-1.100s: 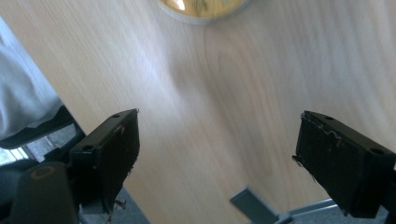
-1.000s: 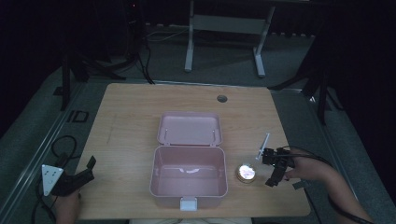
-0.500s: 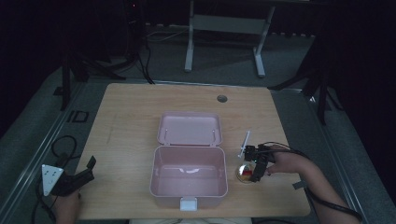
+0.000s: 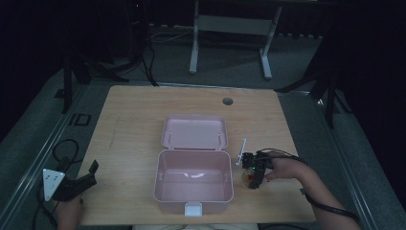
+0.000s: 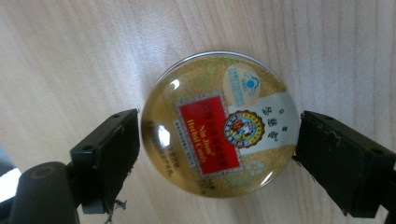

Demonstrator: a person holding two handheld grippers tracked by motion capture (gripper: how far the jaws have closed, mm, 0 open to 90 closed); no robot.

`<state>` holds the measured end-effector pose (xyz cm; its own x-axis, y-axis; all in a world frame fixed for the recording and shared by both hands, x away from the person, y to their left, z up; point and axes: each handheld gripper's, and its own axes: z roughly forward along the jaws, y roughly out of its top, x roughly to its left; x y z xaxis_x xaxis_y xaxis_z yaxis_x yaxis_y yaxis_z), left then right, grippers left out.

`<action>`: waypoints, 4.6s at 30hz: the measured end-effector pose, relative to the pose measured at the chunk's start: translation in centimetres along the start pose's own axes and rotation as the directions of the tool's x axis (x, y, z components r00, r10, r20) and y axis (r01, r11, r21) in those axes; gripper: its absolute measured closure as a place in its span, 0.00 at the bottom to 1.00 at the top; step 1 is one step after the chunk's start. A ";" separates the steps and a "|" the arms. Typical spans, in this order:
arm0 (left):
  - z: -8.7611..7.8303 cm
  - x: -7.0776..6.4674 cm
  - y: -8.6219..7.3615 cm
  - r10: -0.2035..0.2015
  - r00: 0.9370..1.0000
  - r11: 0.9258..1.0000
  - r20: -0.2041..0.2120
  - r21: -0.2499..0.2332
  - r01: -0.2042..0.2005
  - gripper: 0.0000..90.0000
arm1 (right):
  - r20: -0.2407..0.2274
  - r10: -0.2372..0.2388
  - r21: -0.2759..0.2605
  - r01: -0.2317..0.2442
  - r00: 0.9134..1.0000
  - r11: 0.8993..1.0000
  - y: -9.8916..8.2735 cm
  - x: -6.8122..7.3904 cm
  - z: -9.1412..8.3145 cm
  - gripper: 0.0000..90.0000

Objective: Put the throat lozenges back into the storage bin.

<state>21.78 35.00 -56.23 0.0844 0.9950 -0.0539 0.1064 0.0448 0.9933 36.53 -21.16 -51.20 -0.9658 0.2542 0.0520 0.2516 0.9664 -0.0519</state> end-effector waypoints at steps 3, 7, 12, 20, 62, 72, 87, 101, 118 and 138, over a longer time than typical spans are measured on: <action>0.0 0.0 0.0 0.000 1.000 1.000 0.000 0.000 0.000 0.00 | 0.000 0.000 0.020 0.000 1.000 1.000 0.1 0.1 0.3 0.18; 0.0 0.0 0.0 0.000 1.000 1.000 0.000 0.000 0.000 0.00 | 0.003 0.001 0.042 -0.001 1.000 0.999 0.1 0.1 0.5 0.22; 0.0 0.0 0.0 -0.001 1.000 1.000 -0.001 0.000 0.001 0.00 | -0.003 -0.001 0.062 0.001 1.000 0.998 -0.1 0.1 0.1 0.22; 0.0 0.0 0.0 -0.001 1.000 1.000 -0.002 0.000 0.001 0.00 | -0.023 0.013 0.073 -0.011 1.000 0.997 -0.6 0.6 -2.6 0.22; 0.0 0.0 0.0 -0.004 1.000 1.000 -0.002 0.001 0.004 0.00 | 0.058 -0.065 0.022 0.064 0.996 0.998 1.9 4.6 -16.8 0.22; 0.0 0.0 0.0 -0.007 1.000 1.000 -0.001 0.000 0.007 0.00 | 0.056 -0.150 0.031 0.149 0.987 0.988 5.6 5.8 -16.6 0.22; 0.0 0.0 0.0 -0.006 1.000 1.000 0.003 0.000 0.006 0.00 | 0.032 -0.257 0.041 0.255 0.966 0.966 11.1 7.8 -15.2 0.22; 0.0 0.0 0.0 -0.006 1.000 1.000 0.003 0.000 0.006 0.00 | -0.025 -0.302 0.038 0.302 0.953 0.952 12.3 8.3 -11.1 0.22; 0.0 0.1 0.0 -0.011 1.000 1.000 0.005 0.000 0.011 0.00 | -0.052 -0.327 0.093 0.331 0.944 0.939 13.3 8.4 -5.1 0.22; 0.0 0.1 0.0 -0.005 1.000 1.000 0.007 0.002 0.005 0.00 | -0.074 -0.326 0.187 0.334 0.943 0.924 13.9 8.7 -1.3 0.22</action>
<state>21.82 35.05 -56.22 0.0912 0.9940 -0.0601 0.1087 0.0501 0.9928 31.68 -5.41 -50.19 -0.9875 -0.0723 0.1400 -0.1018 0.9709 -0.2167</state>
